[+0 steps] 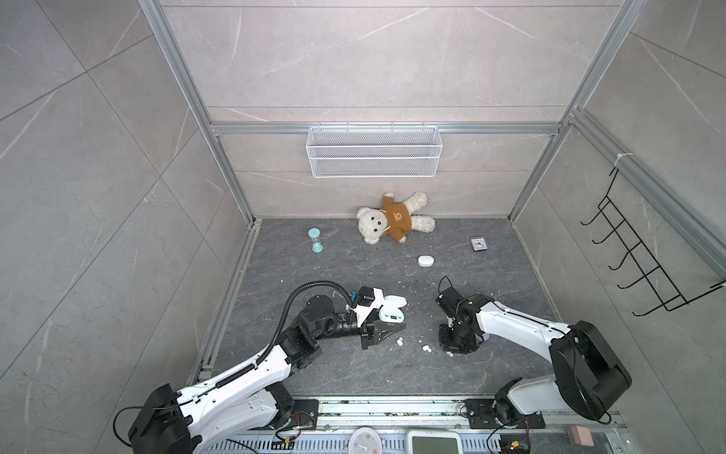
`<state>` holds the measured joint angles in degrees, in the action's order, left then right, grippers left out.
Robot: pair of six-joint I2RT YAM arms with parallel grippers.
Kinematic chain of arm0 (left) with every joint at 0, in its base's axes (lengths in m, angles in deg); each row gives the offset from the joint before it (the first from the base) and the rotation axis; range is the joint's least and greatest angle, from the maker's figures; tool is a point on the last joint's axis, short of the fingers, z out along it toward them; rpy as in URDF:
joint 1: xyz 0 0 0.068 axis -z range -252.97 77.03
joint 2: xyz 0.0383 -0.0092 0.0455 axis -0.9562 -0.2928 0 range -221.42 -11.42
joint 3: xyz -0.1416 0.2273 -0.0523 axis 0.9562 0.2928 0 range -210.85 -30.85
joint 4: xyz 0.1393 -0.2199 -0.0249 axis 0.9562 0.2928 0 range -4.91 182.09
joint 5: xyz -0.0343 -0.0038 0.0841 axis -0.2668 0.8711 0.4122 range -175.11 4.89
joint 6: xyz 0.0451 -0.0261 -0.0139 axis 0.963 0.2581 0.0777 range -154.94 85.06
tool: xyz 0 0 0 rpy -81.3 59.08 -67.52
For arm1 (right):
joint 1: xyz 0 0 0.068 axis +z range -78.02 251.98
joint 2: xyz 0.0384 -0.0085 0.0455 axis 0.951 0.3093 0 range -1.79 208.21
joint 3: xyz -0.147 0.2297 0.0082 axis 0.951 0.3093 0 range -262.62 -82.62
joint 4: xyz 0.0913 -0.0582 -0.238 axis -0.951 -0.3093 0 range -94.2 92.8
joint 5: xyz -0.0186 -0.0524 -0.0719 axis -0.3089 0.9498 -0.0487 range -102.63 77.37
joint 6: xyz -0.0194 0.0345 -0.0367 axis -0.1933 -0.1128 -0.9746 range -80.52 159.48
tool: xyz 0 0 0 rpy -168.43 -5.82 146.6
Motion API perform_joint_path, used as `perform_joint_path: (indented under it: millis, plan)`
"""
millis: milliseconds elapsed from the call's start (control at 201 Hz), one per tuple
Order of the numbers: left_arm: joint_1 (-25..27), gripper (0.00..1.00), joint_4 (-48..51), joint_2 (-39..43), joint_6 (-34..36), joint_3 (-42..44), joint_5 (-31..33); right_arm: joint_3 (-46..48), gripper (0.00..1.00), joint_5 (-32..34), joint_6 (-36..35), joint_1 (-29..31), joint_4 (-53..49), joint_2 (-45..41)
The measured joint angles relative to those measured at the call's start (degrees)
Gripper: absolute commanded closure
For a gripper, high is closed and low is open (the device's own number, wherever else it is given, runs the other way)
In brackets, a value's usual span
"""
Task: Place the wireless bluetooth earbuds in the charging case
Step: 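Close the right gripper on the mint green earbud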
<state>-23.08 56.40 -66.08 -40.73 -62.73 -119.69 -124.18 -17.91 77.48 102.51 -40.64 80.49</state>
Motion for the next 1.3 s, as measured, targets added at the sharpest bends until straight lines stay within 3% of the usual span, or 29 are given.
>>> perform_joint_path:
  millis: [1304]
  plan:
    - [0.0, 0.69, 0.2, 0.1, 0.0, 0.0, 0.0, 0.3, 0.84, 1.2, 1.5, 0.5, 0.1, -0.7]
